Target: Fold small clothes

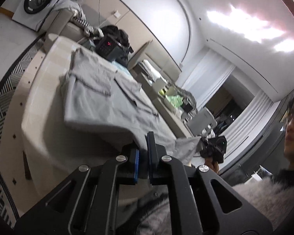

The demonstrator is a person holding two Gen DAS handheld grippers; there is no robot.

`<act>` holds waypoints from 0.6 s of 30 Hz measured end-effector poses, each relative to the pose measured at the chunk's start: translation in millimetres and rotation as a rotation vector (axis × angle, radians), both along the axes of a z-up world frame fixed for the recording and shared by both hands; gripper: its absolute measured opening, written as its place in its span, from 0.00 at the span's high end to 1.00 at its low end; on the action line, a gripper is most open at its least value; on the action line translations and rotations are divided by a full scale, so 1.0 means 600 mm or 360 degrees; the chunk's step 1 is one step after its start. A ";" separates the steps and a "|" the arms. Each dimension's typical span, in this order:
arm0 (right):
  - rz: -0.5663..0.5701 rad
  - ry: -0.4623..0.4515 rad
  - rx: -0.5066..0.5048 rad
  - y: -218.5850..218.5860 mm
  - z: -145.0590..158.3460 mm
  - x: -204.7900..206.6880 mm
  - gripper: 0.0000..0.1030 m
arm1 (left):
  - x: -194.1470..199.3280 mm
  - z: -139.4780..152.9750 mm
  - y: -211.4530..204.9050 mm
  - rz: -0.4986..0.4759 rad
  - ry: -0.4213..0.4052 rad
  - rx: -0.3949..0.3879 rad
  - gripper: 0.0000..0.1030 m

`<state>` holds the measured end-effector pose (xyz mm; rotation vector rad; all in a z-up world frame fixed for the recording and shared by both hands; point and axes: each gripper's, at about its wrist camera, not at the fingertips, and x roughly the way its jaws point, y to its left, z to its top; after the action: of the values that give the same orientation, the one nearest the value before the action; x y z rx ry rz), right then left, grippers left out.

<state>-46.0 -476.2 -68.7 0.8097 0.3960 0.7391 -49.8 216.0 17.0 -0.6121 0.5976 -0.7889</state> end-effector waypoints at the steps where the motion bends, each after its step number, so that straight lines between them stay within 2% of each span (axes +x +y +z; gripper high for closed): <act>1: -0.0015 -0.0005 0.0014 -0.002 0.005 0.006 0.94 | 0.009 0.009 0.004 0.0025 -0.0014 -0.0009 0.96; 11: -0.0171 0.0021 0.0075 -0.030 0.059 0.137 0.94 | 0.153 0.092 0.011 0.0241 -0.0136 0.0009 0.97; 18: -0.0195 0.0095 0.0055 -0.036 0.084 0.291 0.94 | 0.326 0.123 -0.007 0.0318 -0.0151 -0.0025 0.97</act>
<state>128.9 -497.6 -18.2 0.8824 0.3842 0.6101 145.6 211.6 90.6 -0.6344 0.4361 -0.6318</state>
